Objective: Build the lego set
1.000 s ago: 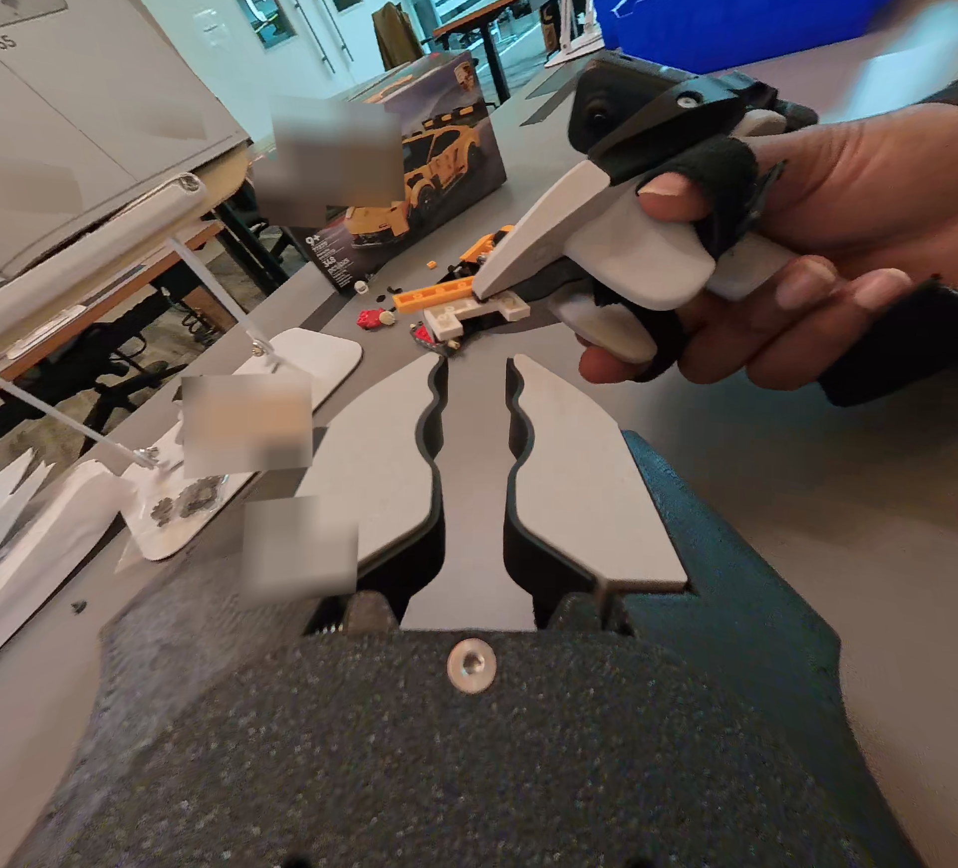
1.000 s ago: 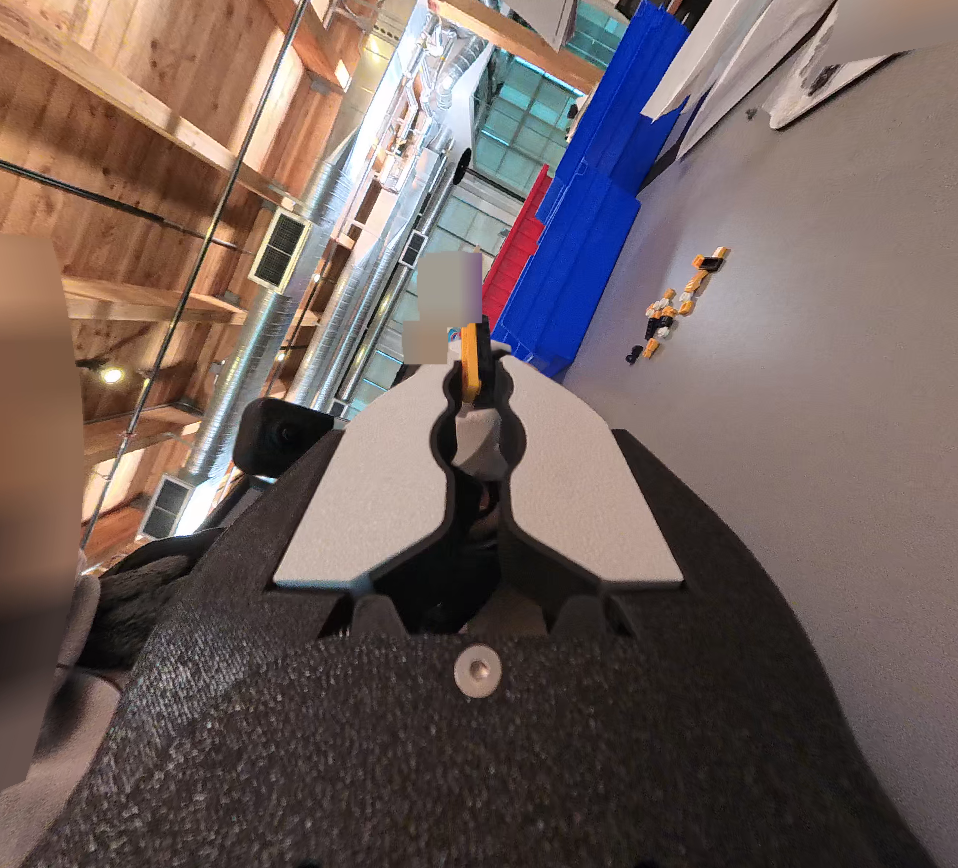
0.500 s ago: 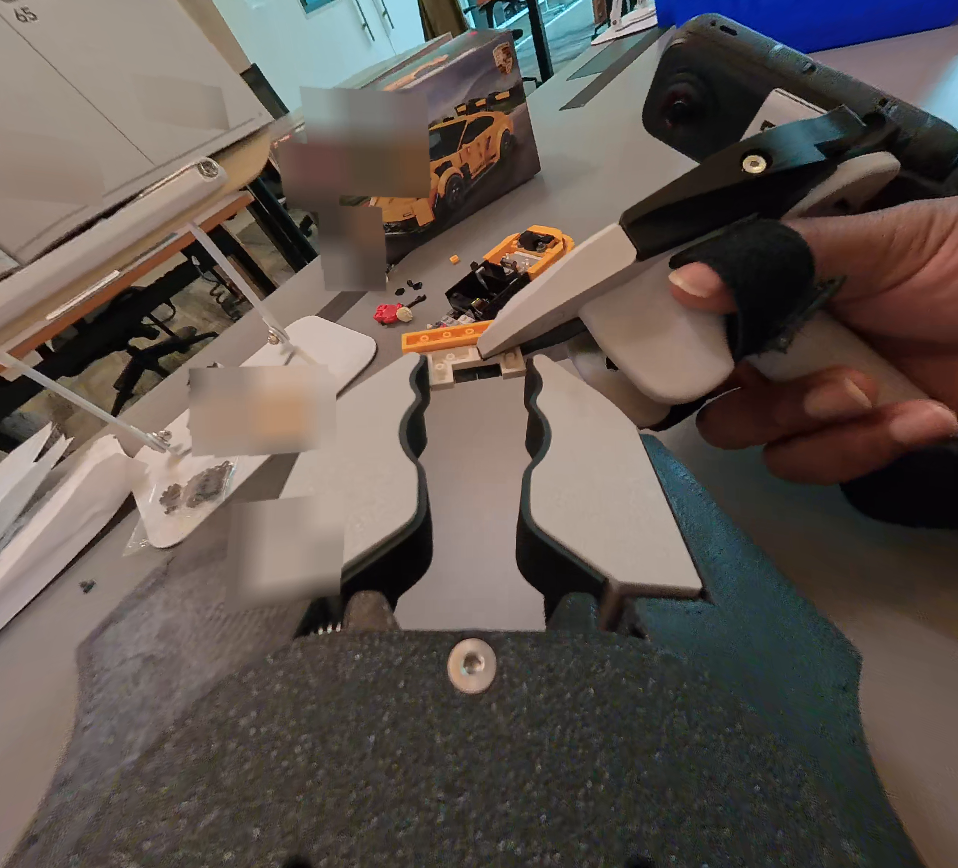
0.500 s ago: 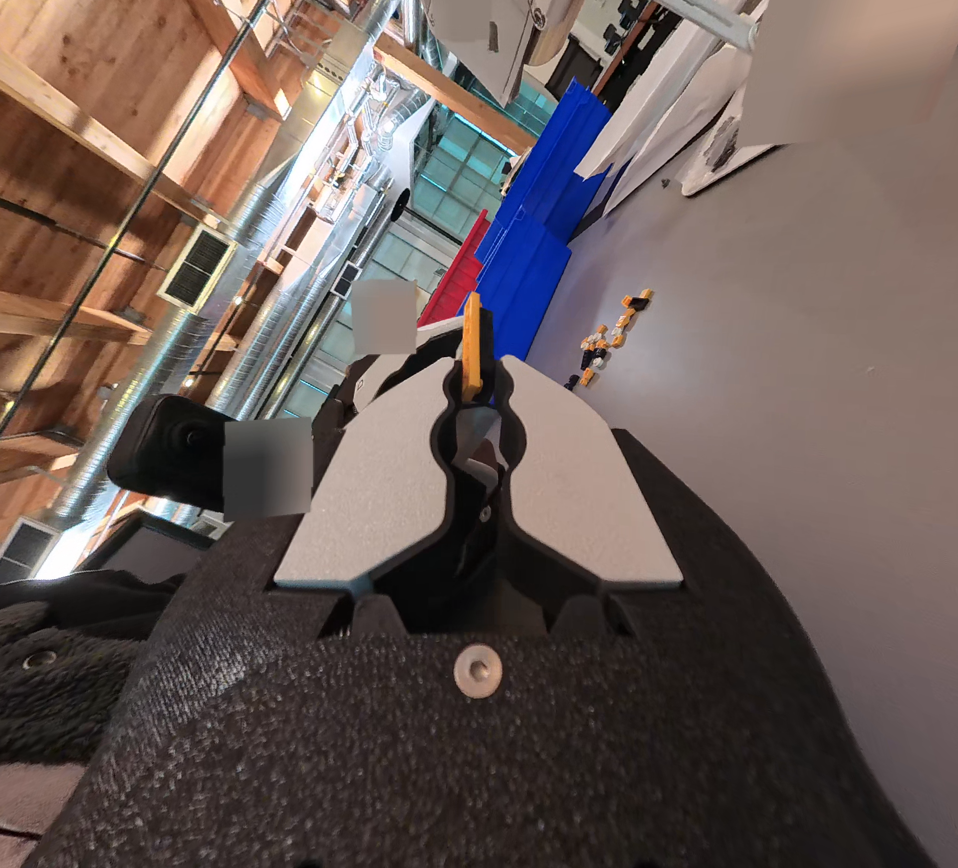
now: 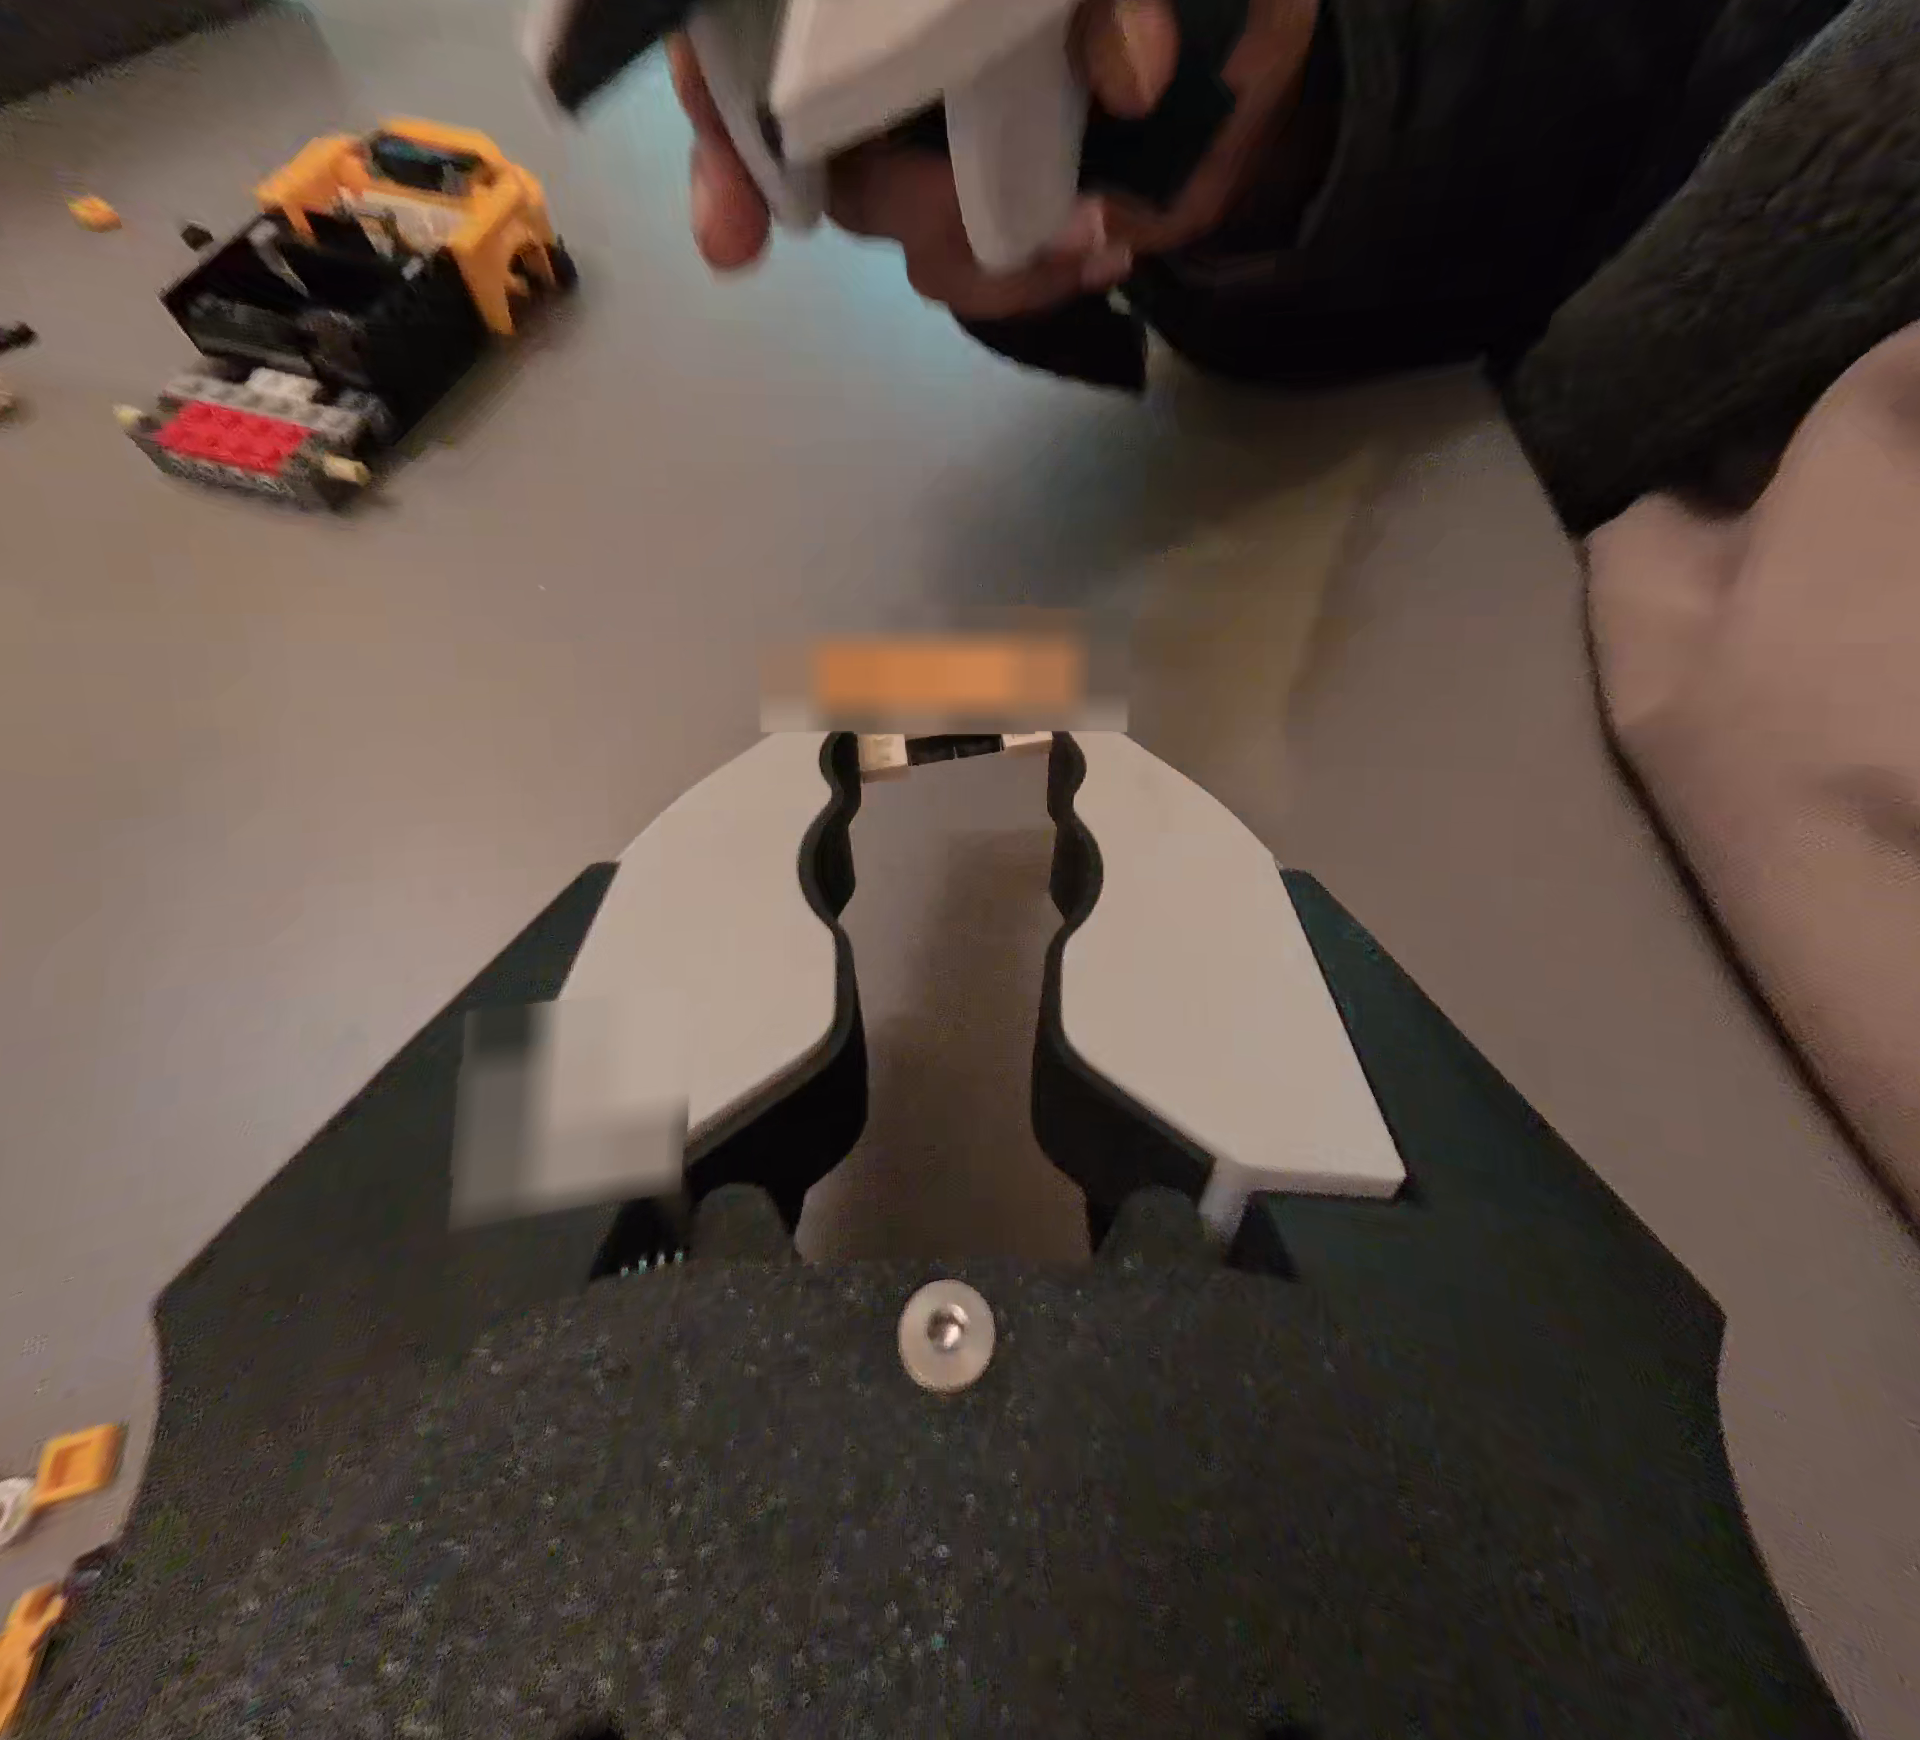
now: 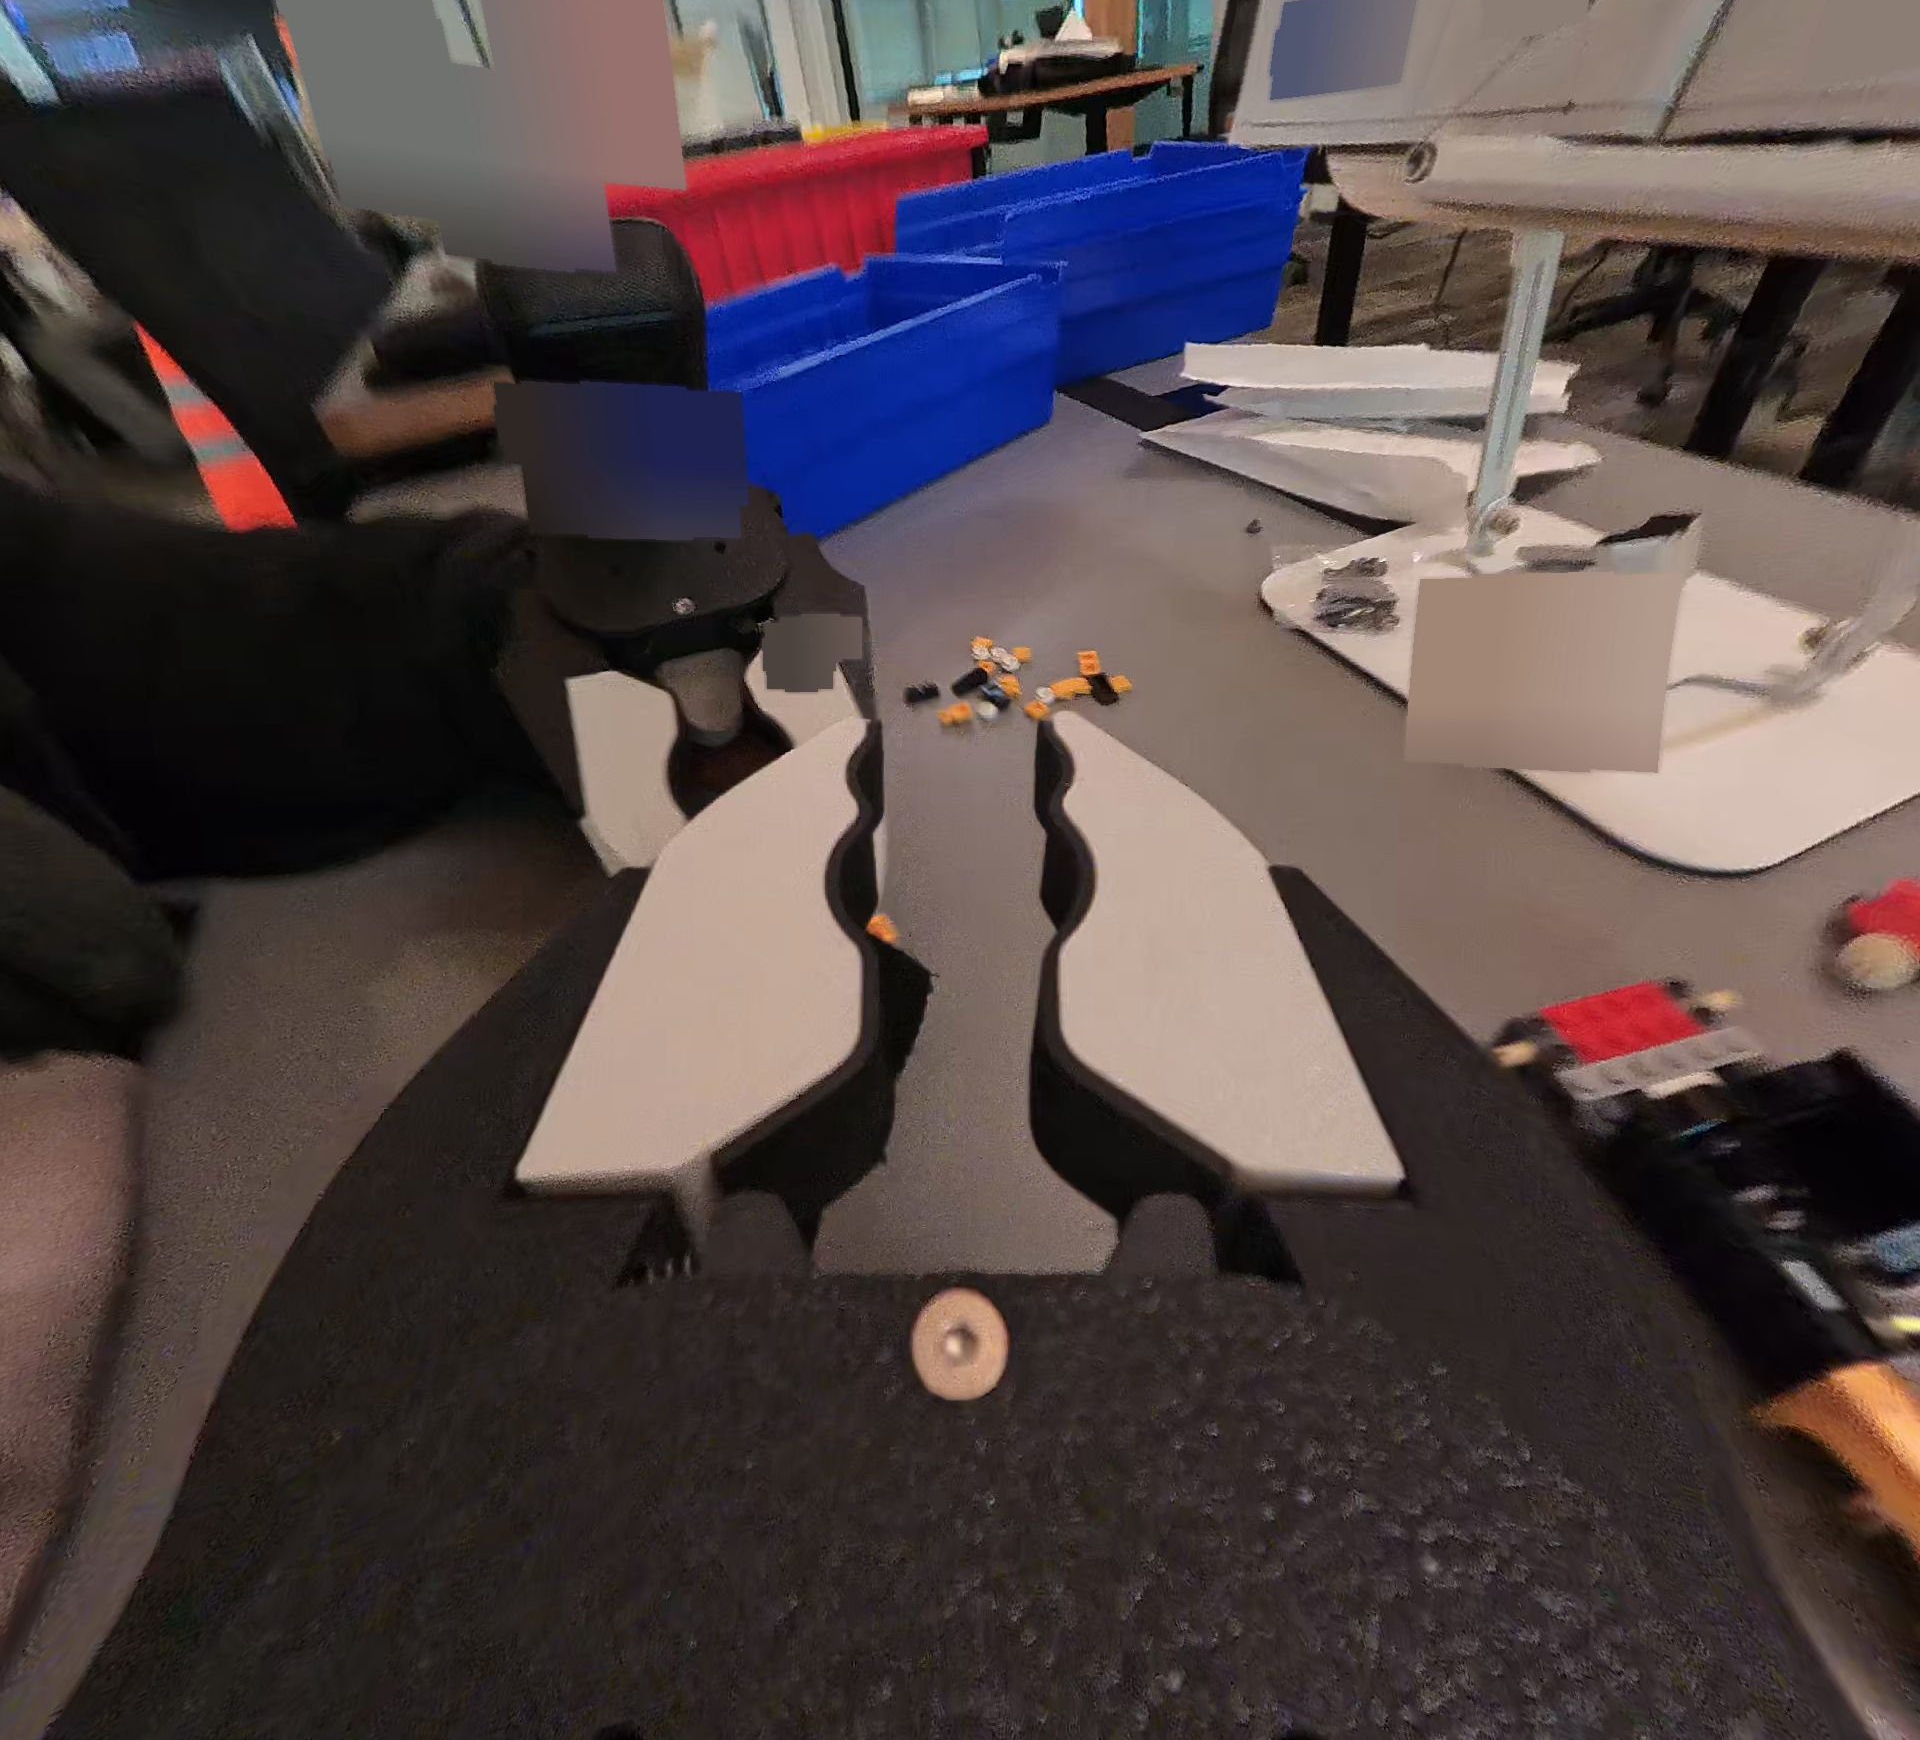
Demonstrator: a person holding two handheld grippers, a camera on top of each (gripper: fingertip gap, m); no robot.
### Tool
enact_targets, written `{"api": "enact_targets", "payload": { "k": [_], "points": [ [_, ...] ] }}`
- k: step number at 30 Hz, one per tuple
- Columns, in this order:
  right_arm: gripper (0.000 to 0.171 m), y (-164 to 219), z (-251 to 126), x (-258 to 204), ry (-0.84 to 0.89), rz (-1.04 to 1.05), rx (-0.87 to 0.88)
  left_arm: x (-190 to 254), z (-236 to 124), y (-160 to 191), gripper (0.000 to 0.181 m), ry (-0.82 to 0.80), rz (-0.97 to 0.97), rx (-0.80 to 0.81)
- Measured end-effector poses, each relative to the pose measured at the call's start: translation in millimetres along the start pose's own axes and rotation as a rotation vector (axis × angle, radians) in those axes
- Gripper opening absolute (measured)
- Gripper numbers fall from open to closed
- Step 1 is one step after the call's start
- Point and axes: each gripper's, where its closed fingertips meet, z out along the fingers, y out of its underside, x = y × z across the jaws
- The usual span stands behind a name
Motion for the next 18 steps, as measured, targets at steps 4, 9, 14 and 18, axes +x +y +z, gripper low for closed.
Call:
{"api": "enact_targets", "payload": {
  "k": [4, 9, 14, 18],
  "points": [
    [0.028, 14, 2, 3, 0.013, -0.071, -0.061, 3, 16, 27, 0.034, 0.005, 0.048, -0.172],
    [0.028, 25, 7, 1, -0.007, -0.047, -0.098, -1, 18, 36, 0.034, -0.043, 0.079, -0.241],
    [0.027, 29, 8, 2, -0.006, -0.020, -0.108, -4, 18, 39, 0.036, -0.079, 0.099, -0.280],
    [0.026, 32, 9, 4, 0.005, -0.025, -0.120, -4, 15, 40, 0.040, -0.081, 0.099, -0.292]
  ]
}}
